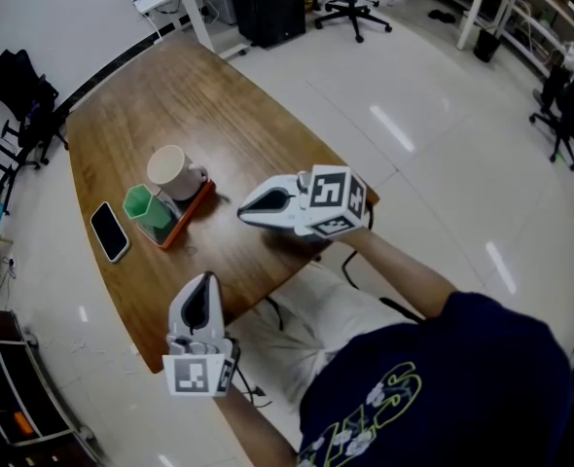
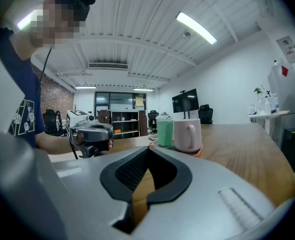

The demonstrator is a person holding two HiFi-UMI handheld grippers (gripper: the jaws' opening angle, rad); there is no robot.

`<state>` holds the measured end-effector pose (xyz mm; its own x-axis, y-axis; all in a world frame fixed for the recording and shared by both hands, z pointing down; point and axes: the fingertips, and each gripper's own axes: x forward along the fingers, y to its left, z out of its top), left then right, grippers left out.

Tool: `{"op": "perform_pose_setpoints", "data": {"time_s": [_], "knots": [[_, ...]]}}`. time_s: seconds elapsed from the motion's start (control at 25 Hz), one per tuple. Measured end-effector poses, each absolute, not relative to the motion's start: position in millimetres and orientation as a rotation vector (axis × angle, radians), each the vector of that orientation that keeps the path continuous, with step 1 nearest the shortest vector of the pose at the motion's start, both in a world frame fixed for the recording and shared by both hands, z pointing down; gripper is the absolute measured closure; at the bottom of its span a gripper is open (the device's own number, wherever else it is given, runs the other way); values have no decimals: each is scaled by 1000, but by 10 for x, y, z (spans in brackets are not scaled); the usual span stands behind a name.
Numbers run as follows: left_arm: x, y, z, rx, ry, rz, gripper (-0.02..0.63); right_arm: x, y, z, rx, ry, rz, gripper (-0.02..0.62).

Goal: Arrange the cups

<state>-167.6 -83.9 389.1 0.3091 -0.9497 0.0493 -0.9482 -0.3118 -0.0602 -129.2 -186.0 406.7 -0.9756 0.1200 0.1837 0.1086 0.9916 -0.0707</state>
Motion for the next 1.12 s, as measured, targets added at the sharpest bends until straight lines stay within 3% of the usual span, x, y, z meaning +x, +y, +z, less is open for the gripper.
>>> {"op": "perform_pose_setpoints", "data": {"time_s": [1.12], "knots": [[-1830, -1037, 4054, -2618, 1911, -158, 601, -1299, -1856, 4094, -182, -2941, 83, 600]]}}
